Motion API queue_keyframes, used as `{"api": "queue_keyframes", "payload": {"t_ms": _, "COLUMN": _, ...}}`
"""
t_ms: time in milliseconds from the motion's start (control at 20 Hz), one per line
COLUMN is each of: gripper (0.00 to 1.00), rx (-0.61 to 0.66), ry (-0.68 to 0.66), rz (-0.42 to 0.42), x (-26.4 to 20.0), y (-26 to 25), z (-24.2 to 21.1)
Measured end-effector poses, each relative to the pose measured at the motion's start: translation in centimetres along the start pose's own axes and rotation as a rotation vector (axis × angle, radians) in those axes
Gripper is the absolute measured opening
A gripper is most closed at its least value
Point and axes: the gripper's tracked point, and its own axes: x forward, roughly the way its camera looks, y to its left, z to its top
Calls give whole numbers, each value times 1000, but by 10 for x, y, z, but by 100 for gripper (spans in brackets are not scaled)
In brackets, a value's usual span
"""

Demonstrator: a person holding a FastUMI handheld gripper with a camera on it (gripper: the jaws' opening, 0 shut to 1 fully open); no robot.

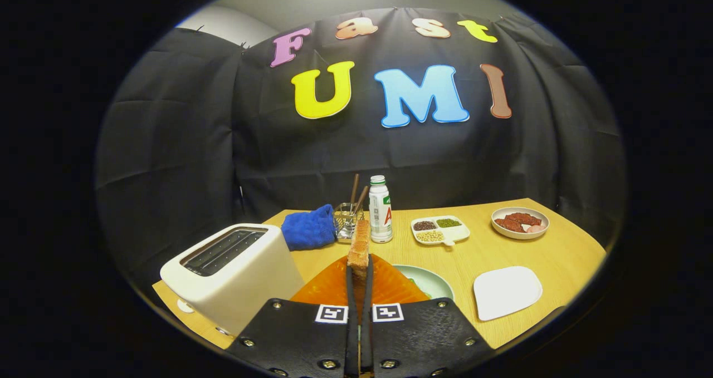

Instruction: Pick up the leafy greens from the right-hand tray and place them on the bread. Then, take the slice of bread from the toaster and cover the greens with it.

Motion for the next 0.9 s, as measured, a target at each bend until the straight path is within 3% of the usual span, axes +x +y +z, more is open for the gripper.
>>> {"api": "queue_keyframes", "payload": {"t_ms": 450, "gripper": 2, "rx": 42, "ry": 44, "rz": 35, "x": 14, "y": 10, "z": -26}}
{"api": "queue_keyframes", "payload": {"t_ms": 750, "gripper": 2, "rx": 77, "ry": 81, "rz": 14, "x": 26, "y": -16, "z": -46}}
{"api": "queue_keyframes", "payload": {"t_ms": 900, "gripper": 9, "rx": 89, "ry": 111, "rz": -2, "x": 28, "y": -33, "z": -55}}
